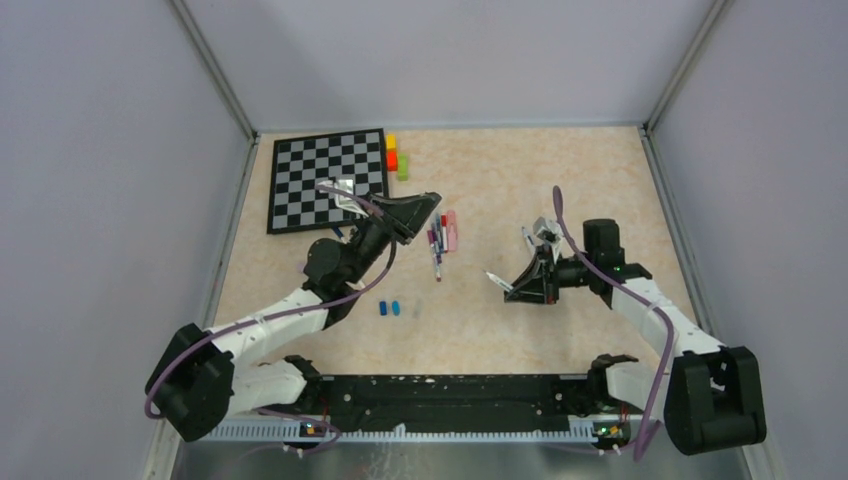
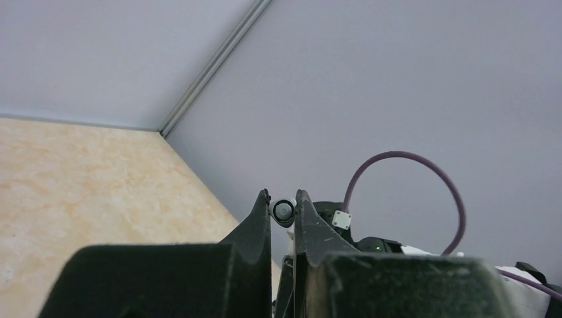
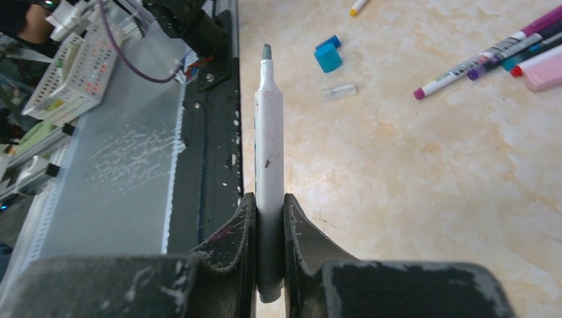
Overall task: Open the pen caps
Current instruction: Open the pen cap from the pen, then place the pen at the center of the board.
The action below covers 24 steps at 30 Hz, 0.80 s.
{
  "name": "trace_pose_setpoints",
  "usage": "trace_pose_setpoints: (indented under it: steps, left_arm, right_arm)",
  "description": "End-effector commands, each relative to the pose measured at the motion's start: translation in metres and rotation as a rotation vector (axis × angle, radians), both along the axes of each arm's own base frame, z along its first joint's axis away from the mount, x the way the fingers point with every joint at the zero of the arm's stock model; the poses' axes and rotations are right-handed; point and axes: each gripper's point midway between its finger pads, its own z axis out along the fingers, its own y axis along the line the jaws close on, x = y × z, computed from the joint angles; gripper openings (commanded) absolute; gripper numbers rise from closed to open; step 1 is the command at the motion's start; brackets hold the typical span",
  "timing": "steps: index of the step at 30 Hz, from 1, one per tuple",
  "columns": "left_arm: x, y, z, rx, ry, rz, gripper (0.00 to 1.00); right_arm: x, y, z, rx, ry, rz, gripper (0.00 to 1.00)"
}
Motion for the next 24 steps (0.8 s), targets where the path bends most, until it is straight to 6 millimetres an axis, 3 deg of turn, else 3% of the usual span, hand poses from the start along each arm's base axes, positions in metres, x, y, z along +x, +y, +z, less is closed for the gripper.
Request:
trace_pose_setpoints:
  steps: [1, 6, 11, 16, 24]
  left_arm:
    - [-0.007, -0.005, -0.002, 0.078, -0.005, -0.043, 0.00]
    - [-0.022, -0.003, -0.057, 0.246, 0.113, -0.089, 0.00]
    - [-0.045, 0.006, -0.102, 0.326, 0.191, -0.140, 0.00]
    - [-0.065, 0.014, -0.134, 0.361, 0.244, -0.178, 0.00]
    - [-0.080, 0.029, -0.161, 0.391, 0.280, -0.170, 0.00]
  right_arm:
    - [0.032, -0.011, 0.008, -0.101, -0.178, -0.116, 0.00]
    - [0.086, -0.052, 0.005, -0.225, -0.229, -0.429, 0.00]
    - [0.136, -0.119, -0.015, -0.391, -0.174, -0.812, 0.00]
    - [0.154, -0.153, -0.036, -0.463, -0.048, -0.925, 0.00]
    - [0.159, -0.193, -0.065, -0.528, 0.069, -1.008, 0.00]
